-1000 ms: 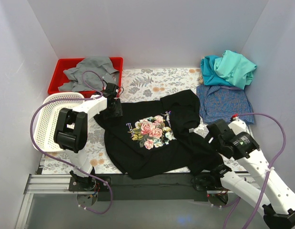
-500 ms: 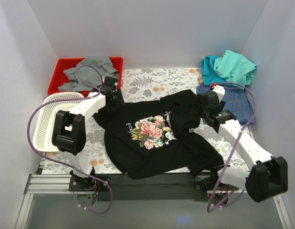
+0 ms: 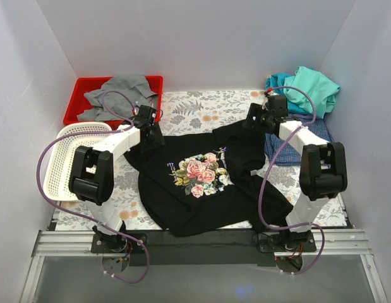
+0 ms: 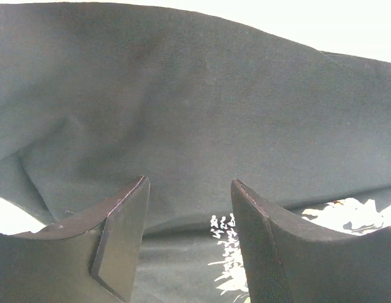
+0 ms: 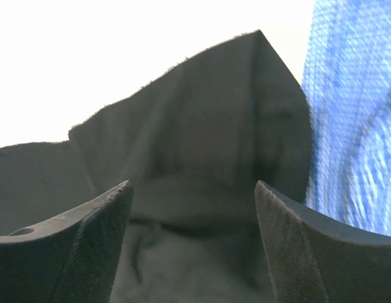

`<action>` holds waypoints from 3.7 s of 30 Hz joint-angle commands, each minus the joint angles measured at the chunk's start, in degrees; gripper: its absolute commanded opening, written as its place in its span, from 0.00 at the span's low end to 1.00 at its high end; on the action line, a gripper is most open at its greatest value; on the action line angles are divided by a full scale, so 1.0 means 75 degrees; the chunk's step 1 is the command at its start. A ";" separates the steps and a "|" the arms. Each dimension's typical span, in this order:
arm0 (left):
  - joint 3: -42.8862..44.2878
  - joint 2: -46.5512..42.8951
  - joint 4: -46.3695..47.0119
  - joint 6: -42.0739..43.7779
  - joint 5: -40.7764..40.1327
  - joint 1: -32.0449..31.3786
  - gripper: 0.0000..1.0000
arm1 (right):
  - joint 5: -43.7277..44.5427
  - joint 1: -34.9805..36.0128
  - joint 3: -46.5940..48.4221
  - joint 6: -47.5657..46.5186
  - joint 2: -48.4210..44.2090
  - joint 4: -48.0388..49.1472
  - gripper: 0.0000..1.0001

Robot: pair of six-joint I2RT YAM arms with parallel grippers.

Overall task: Fold and stack the t-shirts
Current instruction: Flatten the tshirt out

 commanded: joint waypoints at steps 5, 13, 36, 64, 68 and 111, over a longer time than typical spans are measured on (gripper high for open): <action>0.0244 -0.0197 -0.0093 0.0008 -0.0310 0.0084 0.53 | -0.1114 -0.0171 0.1337 -0.0374 0.1277 0.0339 0.75; 0.0093 -0.0174 -0.0163 -0.0027 -0.0859 0.0165 0.54 | -0.0822 -0.0288 0.2111 -0.0678 0.2180 0.0163 0.75; 0.0127 0.0061 -0.0175 0.0055 -0.1025 0.0446 0.55 | -0.1126 -0.0394 0.2932 -0.0866 0.3095 -0.0411 0.23; 0.0232 0.0318 0.0480 -0.0614 -0.3135 0.1255 0.58 | -0.1430 -0.0405 0.1678 -0.1124 -0.0128 -0.0036 0.01; 0.0653 0.0845 0.0318 -0.0415 -0.3275 0.1419 0.59 | -0.1489 -0.0405 0.1515 -0.1135 -0.0186 -0.0036 0.01; 0.2154 -0.1062 0.0096 0.0887 -0.2079 0.1736 0.00 | 0.2248 -0.0874 0.1104 -0.1932 -0.3385 -0.0821 0.01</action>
